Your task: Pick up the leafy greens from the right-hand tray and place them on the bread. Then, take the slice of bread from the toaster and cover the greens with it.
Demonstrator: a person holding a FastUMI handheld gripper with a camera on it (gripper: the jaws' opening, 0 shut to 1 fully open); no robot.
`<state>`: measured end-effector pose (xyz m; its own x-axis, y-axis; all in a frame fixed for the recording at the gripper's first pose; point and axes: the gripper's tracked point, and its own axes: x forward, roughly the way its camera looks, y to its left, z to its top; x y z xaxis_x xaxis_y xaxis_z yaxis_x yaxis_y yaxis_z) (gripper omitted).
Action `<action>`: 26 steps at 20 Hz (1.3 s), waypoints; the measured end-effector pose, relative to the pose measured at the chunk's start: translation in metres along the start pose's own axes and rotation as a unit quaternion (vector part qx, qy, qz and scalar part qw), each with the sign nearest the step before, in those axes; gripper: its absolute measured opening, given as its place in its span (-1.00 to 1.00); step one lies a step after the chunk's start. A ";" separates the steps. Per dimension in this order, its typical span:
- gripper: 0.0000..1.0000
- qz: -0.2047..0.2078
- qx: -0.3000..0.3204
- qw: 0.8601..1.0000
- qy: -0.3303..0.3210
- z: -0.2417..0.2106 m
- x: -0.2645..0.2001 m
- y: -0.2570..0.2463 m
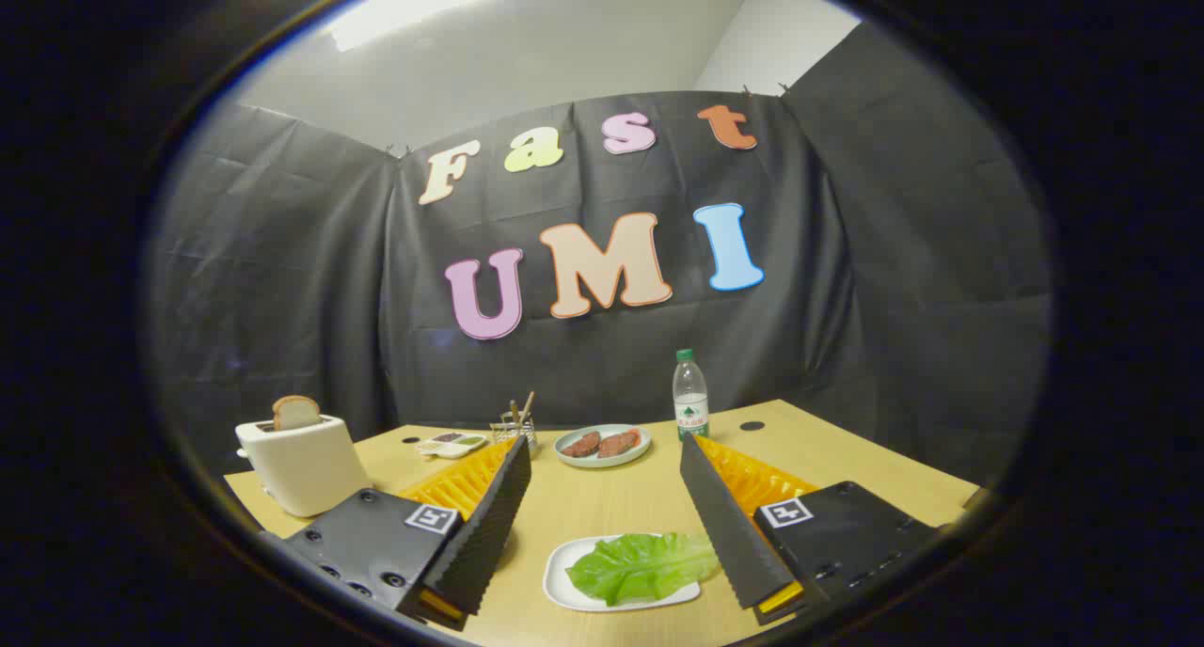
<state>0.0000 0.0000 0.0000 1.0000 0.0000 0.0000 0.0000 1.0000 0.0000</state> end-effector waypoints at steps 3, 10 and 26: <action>1.00 0.003 -0.002 1.000 0.002 -0.001 0.000 0.003; 1.00 -0.013 -0.006 1.000 0.002 -0.002 0.002 -0.009; 1.00 -0.061 0.005 0.996 0.063 -0.031 0.004 -0.046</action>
<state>0.0043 -0.0460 -0.0311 0.9847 -0.1208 -0.1257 0.1220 0.9925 0.0023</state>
